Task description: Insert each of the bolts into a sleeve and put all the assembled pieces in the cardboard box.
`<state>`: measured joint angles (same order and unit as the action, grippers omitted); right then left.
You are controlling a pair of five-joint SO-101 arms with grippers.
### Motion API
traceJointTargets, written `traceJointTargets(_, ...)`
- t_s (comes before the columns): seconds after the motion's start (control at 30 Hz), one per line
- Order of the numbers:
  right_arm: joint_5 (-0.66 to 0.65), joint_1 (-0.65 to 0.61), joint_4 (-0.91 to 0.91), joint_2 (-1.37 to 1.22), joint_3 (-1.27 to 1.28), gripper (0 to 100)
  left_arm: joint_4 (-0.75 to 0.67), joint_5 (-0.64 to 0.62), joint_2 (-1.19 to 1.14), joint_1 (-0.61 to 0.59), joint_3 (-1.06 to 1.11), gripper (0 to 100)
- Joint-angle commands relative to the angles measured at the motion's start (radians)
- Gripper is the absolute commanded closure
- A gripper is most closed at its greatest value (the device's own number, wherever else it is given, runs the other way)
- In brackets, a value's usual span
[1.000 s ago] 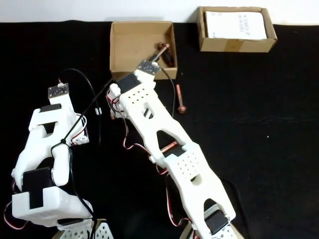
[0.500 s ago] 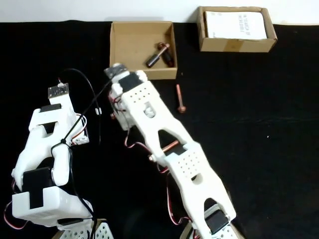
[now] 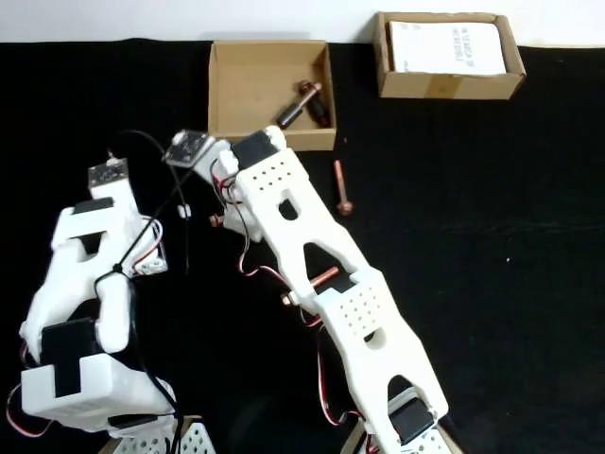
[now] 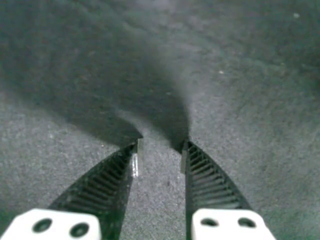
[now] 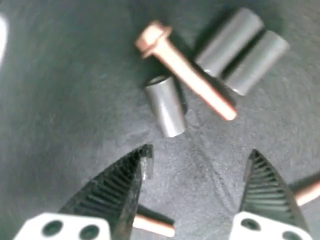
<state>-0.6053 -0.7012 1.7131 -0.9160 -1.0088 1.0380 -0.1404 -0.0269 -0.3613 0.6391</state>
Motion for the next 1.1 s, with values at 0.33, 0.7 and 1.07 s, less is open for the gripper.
traceJointTargets(0.33,-0.219,-0.027,-0.028,-0.008,-0.041,85.3,-0.005,-0.078,-0.004,-0.260,-0.094,86)
traceJointTargets(0.7,-0.262,-0.062,-0.084,-0.105,-0.048,85.3,-0.025,-0.080,-0.010,-0.265,-0.091,86)
traceJointTargets(1.07,-0.259,-0.073,-0.130,-0.125,-0.036,85.3,-0.037,-0.080,-0.010,-0.265,-0.091,86)
